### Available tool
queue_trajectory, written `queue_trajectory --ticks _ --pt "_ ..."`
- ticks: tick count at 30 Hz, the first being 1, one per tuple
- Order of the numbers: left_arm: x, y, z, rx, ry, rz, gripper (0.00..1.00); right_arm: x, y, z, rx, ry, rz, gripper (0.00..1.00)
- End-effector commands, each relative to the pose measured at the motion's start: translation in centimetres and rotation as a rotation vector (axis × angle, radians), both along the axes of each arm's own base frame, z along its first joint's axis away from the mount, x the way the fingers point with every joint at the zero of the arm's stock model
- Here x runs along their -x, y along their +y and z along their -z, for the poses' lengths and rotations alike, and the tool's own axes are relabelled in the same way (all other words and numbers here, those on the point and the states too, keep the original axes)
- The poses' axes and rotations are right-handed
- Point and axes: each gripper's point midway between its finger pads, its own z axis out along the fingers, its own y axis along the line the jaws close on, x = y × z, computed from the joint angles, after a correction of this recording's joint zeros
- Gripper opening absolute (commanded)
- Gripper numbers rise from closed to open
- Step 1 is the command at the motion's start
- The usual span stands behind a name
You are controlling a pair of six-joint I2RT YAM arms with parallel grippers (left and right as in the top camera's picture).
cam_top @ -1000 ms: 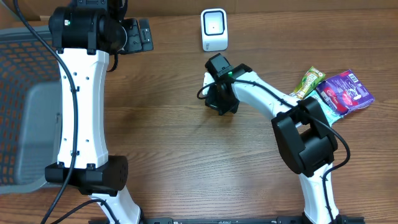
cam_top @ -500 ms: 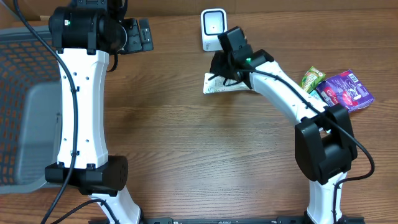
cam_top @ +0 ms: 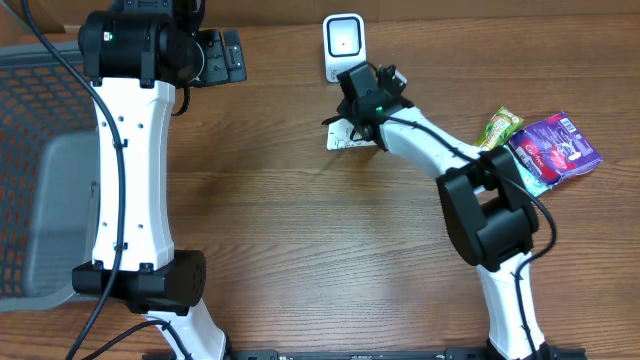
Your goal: Scan the item barcode
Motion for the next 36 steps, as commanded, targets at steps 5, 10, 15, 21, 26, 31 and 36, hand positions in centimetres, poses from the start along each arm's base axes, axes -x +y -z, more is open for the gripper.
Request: queue_trajectory --ticks 5,10,15,21,26,31,36 --pt "-0.2 -0.3 0.0 -0.003 -0.002 0.008 0.99 1.4 2.6 0.2 -0.064 0.048 -0.054 0.04" --pt "-0.2 -0.3 0.0 -0.003 -0.002 0.008 1.0 6.2 3.4 2.4 -0.093 0.267 -0.129 0.04" --pt "-0.2 -0.3 0.0 -0.003 -0.002 0.008 1.0 11.0 2.4 3.0 -0.076 0.477 -0.224 0.04" --pt "-0.2 -0.3 0.0 -0.003 -0.003 0.008 1.0 10.0 3.0 -3.5 -0.092 0.331 -0.5 0.04" --pt "-0.2 -0.3 0.0 -0.003 -0.003 0.008 1.0 10.2 0.4 -11.0 -0.036 0.196 -0.601 0.04" --pt "-0.2 -0.3 0.0 -0.003 -0.002 0.008 1.0 10.2 -6.1 -14.9 0.049 0.169 -0.497 0.06" --pt "-0.2 -0.3 0.0 -0.003 -0.002 0.008 0.99 10.2 -9.3 -13.6 0.019 0.209 -0.564 0.2"
